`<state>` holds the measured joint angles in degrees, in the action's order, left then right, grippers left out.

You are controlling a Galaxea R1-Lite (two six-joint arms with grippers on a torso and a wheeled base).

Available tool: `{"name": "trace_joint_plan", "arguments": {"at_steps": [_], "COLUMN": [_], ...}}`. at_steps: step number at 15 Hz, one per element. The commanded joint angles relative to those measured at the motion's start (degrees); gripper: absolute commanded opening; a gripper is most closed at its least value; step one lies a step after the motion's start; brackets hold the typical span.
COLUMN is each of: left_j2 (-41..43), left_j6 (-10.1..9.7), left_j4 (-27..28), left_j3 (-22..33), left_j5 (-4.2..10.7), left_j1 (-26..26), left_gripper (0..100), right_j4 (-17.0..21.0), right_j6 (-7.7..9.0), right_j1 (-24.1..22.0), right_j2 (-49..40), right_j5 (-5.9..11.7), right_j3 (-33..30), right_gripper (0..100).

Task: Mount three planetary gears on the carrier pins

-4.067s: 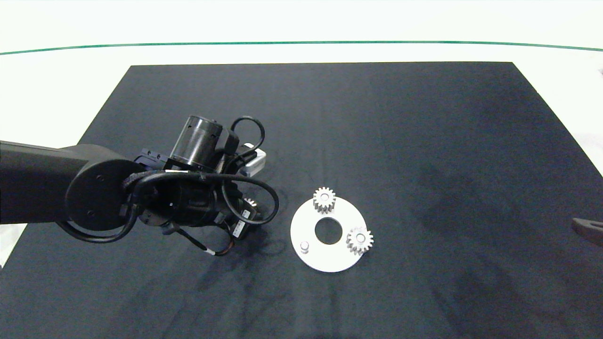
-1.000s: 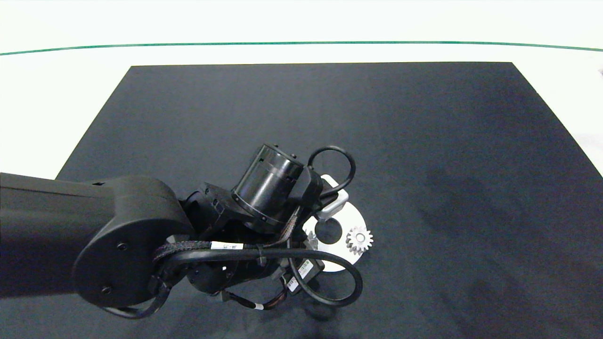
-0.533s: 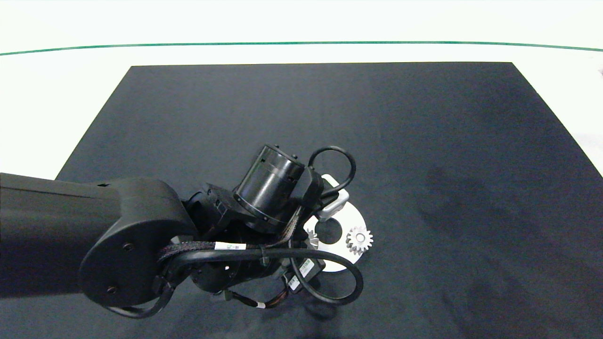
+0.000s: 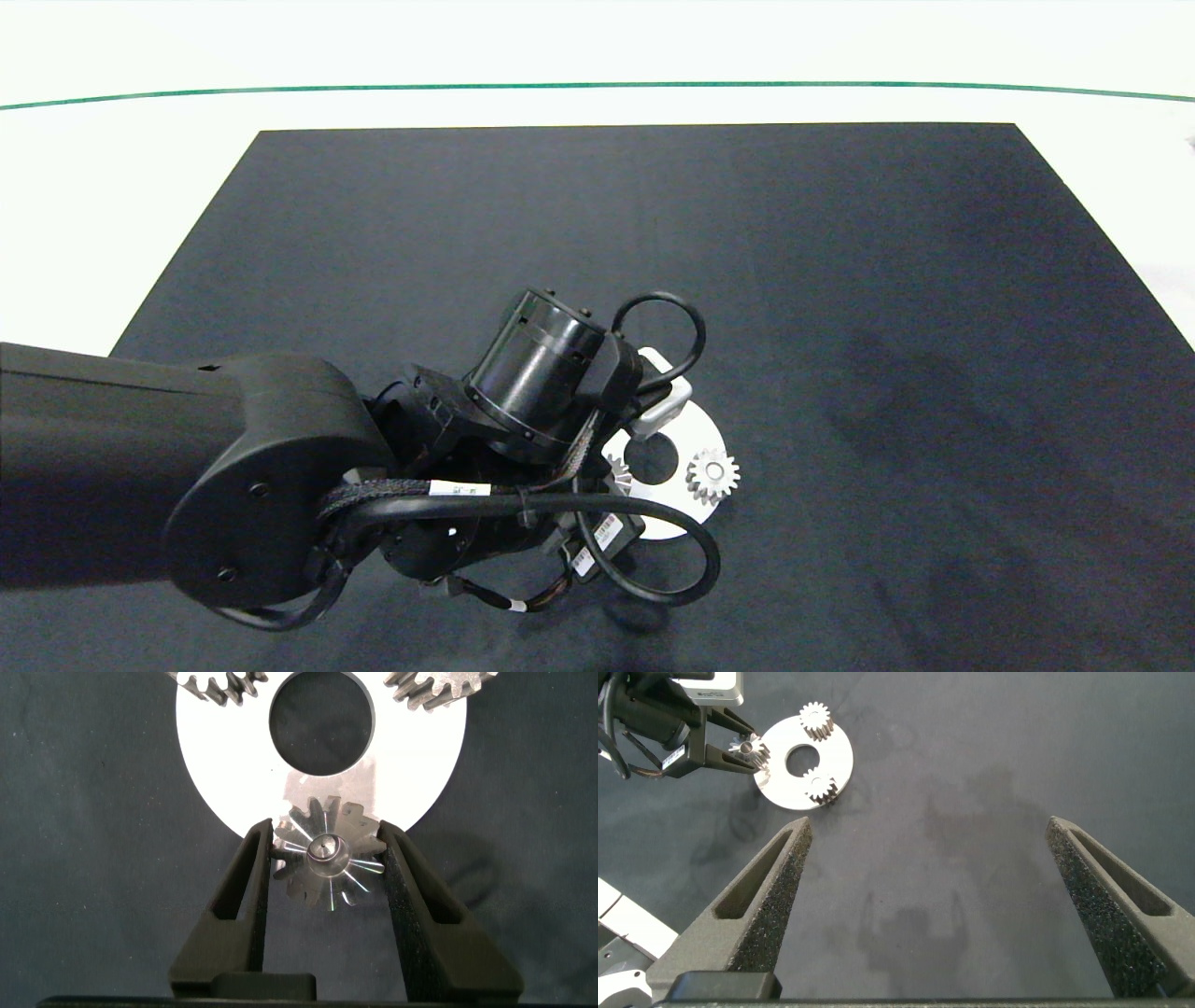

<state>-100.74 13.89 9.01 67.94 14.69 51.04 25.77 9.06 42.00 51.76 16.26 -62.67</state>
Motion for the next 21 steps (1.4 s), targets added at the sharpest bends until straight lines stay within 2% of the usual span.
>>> {"name": "trace_joint_plan", "arguments": {"at_steps": [1,4,5,6,9,10,18,19,21], "left_j2": [0.4,0.5,0.5,0.3,0.4,0.4,1.0,3.0,9.1], "left_j6": [0.09,-0.09,-0.26,-0.44,-0.44,-0.35,-0.35,-0.09,1.5], "left_j4": [0.0,0.0,0.0,0.0,-1.1,-1.1,-1.2,-1.2,-1.1], "left_j3": [-0.2,-0.4,-0.5,-0.6,-0.8,-0.8,-1.4,-1.1,-0.9], "left_j5": [0.52,0.69,1.04,2.19,2.54,2.54,2.71,2.62,2.62], "left_j1": [-0.1,-0.1,-0.1,0.0,0.1,0.1,-0.2,-0.8,-6.2], "left_gripper": [10,10,10,10,10,100,100,100,100], "right_j4": [0.2,0.2,0.2,0.2,0.2,0.2,0.2,0.2,0.2], "right_j6": [0.17,0.17,0.17,0.17,0.17,0.17,0.52,0.52,0.61], "right_j1": [0.0,0.0,0.0,0.0,0.0,0.0,0.0,0.0,0.0], "right_j2": [0.0,-0.2,-0.2,-0.3,-0.4,-0.4,-0.4,-0.4,-0.4], "right_j5": [0.09,0.09,0.09,0.09,0.09,0.09,0.09,0.09,0.26], "right_j3": [0.1,0.1,0.1,0.1,0.1,0.1,0.1,0.1,0.2], "right_gripper": [100,100,100,100,100,100,100,100,100]}}
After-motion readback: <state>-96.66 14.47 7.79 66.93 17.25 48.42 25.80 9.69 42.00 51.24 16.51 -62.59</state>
